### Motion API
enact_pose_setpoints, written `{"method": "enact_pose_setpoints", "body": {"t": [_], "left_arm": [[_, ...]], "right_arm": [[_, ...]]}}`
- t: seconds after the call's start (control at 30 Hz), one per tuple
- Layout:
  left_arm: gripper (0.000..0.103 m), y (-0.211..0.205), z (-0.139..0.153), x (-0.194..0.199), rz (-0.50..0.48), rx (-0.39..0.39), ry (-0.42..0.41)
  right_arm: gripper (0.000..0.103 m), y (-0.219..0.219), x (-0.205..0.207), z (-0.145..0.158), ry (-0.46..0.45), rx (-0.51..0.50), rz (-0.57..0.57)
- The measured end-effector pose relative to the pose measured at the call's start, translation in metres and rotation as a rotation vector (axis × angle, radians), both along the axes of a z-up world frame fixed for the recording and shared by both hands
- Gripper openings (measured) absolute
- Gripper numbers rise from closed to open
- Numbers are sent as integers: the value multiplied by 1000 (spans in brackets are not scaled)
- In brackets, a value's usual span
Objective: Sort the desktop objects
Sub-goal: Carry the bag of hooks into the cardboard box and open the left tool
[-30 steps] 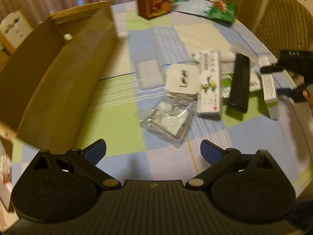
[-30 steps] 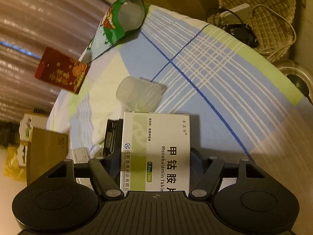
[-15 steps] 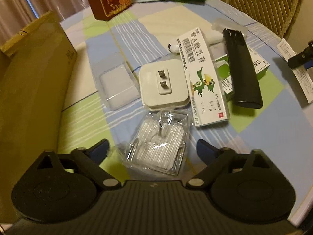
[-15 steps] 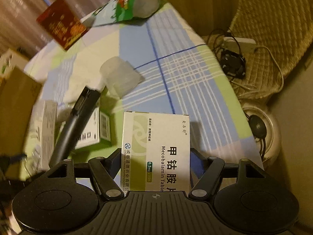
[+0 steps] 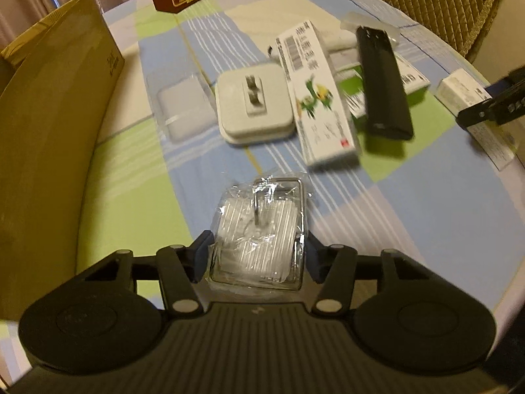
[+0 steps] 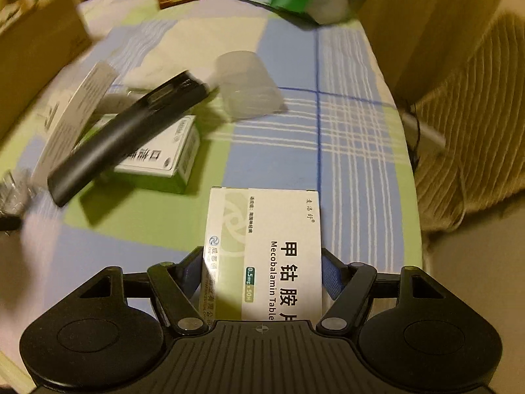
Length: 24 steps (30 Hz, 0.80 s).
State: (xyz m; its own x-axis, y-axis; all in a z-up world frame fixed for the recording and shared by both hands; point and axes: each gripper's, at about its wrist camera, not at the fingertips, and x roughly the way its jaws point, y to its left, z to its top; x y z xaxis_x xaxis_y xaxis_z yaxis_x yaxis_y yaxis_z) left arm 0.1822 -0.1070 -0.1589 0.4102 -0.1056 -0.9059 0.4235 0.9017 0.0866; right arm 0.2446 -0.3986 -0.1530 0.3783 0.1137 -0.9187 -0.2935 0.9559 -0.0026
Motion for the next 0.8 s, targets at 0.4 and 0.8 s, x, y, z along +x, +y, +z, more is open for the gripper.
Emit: {"method": "enact_pose_setpoints", "body": {"t": [0.4,0.8], "left_arm": [[51,27,50,-27,-49,-131,-47],[51,124,136,-27,-94,-224,-203]], "right_arm": [[70,-8,-14,19,76,147,-267],[70,56,-20,66,58,256,-392]]}}
